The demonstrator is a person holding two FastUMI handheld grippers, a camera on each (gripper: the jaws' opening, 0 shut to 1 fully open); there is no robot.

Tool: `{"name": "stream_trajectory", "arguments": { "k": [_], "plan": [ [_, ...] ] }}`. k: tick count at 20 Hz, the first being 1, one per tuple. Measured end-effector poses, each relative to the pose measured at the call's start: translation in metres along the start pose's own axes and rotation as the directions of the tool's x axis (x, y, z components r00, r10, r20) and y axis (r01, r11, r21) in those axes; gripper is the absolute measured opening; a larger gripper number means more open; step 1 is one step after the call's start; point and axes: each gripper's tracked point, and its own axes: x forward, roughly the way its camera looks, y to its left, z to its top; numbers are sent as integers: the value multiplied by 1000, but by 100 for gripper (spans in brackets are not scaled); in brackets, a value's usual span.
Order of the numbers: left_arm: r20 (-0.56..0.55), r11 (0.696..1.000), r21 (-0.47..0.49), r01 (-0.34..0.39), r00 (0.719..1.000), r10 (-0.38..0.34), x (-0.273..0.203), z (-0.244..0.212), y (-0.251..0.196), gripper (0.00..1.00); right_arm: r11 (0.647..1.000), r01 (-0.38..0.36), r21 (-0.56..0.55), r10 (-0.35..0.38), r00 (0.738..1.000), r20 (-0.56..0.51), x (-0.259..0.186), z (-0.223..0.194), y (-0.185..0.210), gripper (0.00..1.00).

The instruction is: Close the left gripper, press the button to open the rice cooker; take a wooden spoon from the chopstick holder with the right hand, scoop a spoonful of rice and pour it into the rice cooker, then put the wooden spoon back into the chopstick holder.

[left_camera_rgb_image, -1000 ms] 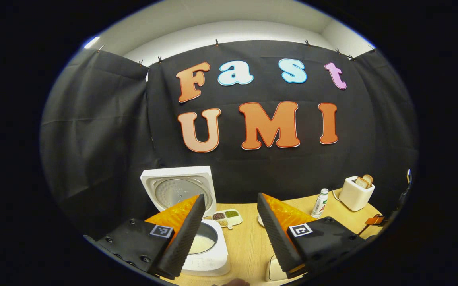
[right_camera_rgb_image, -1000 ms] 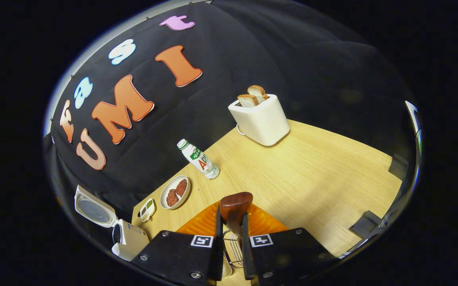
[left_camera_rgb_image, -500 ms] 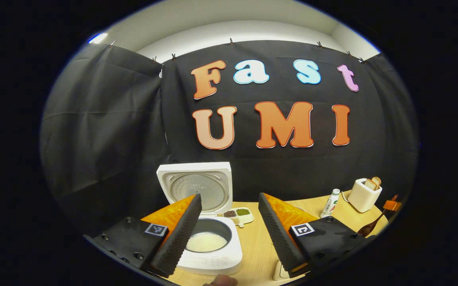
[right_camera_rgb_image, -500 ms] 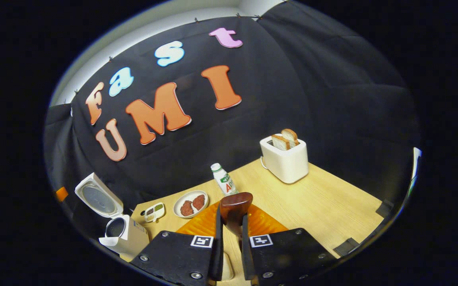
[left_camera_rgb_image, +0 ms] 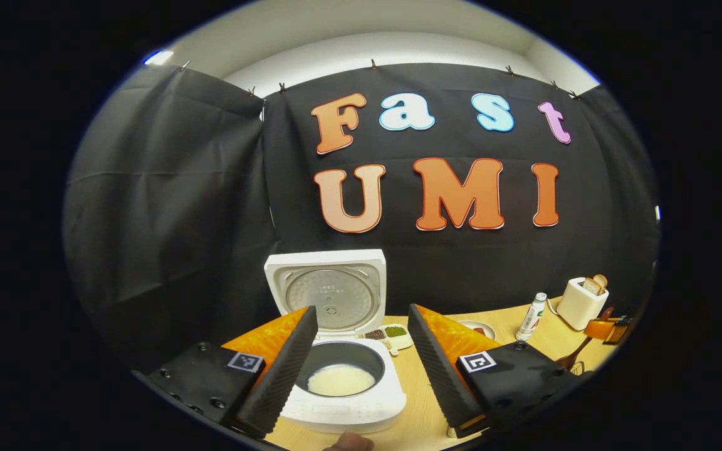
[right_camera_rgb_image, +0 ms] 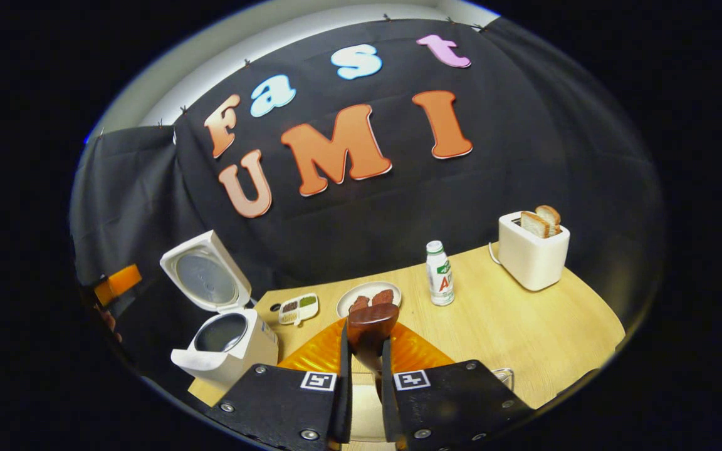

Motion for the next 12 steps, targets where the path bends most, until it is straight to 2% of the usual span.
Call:
{"name": "stream_trajectory", "arguments": {
  "k": [2,7,11,12],
  "plan": [
    [-10,1000,-7,-11,1000,10,-1,-6,12,98,999,-4,-51,2,1000,-31,9,-20,9,19],
    [-31,999,-28,-35,999,34,0,-20,37,98,974,34,-225,-51,996,-72,25,-60,13,19],
    [-57,998,-47,-41,998,38,3,-36,53,98,959,58,-277,-90,991,-104,26,-90,13,19],
    [-64,998,-50,-41,997,37,6,-39,57,97,957,67,-281,-94,992,-85,27,-89,13,19]
  ]
}}
